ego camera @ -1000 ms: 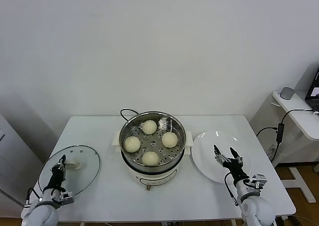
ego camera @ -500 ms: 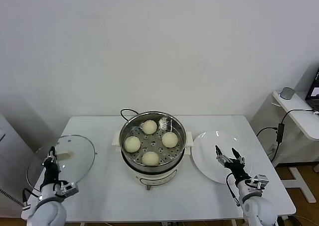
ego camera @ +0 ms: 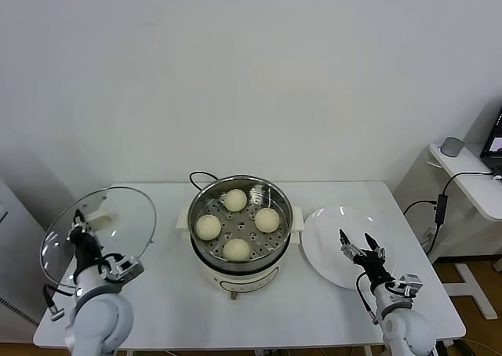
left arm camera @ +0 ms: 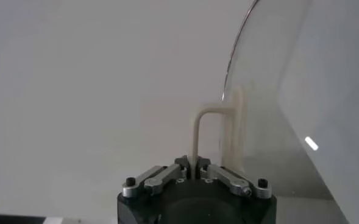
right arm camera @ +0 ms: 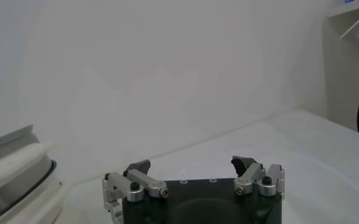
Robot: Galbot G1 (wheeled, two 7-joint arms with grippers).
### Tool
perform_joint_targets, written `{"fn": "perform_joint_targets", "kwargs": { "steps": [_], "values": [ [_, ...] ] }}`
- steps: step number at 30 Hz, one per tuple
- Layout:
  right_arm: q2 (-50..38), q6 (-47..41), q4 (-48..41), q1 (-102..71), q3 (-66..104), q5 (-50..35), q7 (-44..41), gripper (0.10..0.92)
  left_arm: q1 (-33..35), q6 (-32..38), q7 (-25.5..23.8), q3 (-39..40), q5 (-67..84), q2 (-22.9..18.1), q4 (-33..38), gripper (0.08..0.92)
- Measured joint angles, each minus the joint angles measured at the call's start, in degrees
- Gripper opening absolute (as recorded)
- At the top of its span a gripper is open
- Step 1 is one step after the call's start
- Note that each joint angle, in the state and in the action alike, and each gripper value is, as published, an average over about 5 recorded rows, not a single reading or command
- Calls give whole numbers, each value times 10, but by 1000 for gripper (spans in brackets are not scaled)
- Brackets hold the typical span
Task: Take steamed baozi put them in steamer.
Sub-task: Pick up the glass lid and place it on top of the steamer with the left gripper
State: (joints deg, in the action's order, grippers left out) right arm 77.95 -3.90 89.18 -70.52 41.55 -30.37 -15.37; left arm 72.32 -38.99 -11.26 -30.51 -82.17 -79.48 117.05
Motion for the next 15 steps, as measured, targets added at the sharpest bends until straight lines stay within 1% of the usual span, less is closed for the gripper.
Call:
{"fn": "perform_joint_targets", "kwargs": {
  "steps": [8, 15],
  "values": [
    [2, 0, -2, 0, 2, 3, -1, 823, -42, -30, -72, 71, -74, -45, 25, 131],
    [1, 1, -5, -3, 7, 3, -3, 823, -87, -32, -105, 144, -120, -83, 18, 131]
  ]
}}
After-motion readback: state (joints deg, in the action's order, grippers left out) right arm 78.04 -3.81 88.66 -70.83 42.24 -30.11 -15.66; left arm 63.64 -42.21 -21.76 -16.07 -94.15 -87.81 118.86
